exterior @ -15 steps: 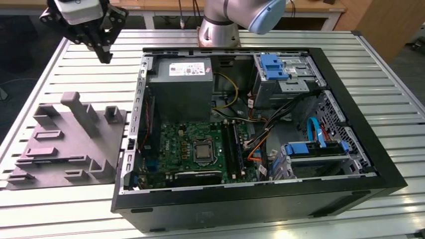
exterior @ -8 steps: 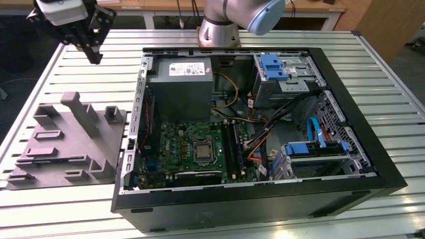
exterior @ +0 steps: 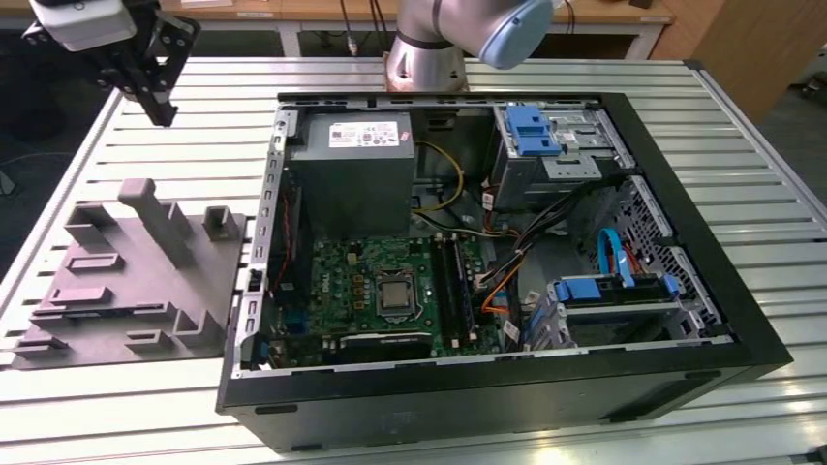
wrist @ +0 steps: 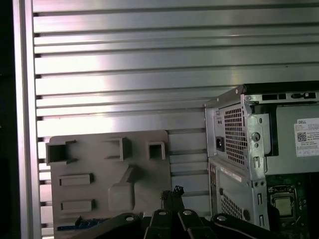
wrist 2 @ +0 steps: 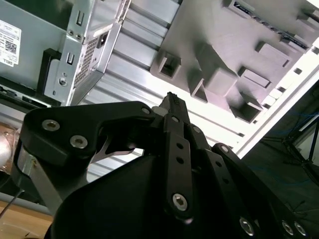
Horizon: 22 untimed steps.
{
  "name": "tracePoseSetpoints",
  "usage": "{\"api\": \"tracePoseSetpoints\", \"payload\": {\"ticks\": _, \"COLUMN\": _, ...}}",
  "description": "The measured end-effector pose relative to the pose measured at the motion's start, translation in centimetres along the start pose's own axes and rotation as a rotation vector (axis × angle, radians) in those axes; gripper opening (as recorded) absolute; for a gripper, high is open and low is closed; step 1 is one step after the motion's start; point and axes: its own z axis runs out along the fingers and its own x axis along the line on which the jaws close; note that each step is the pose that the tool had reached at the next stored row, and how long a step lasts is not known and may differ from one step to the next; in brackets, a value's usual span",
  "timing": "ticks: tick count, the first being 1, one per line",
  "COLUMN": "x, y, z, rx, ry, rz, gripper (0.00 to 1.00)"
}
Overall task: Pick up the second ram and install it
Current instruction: 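Reach for the second ram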
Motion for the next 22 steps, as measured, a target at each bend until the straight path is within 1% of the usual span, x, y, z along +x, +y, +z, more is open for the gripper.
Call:
{"api": "tracePoseSetpoints", "payload": {"ticks": 5, "x": 1.01, "y": -0.09, "z": 0.15, "rx": 0.0, "ry": 0.0, "rz": 0.0, "gripper": 0.1}}
{"api": "tracePoseSetpoints", "payload": {"ticks": 10, "x": 1.81, "y": -0.17, "z": 0.7, "rx": 0.0, "ry": 0.0, "rz": 0.0, "gripper": 0.1}}
{"api": "tracePoseSetpoints", "payload": {"ticks": 13, "x": 2.43, "y": -0.26, "z": 0.97, "rx": 0.0, "ry": 0.0, "rz": 0.0, "gripper": 0.1}}
{"api": "tracePoseSetpoints", "payload": {"ticks": 16, "x": 3.06, "y": -0.49, "z": 1.17, "rx": -0.0001, "ry": -0.0001, "rz": 0.0, "gripper": 0.1}}
{"api": "tracePoseSetpoints", "payload": {"ticks": 22, "x": 4.0, "y": -1.29, "z": 1.44, "rx": -0.0001, "ry": -0.0001, "rz": 0.0, "gripper": 0.1}}
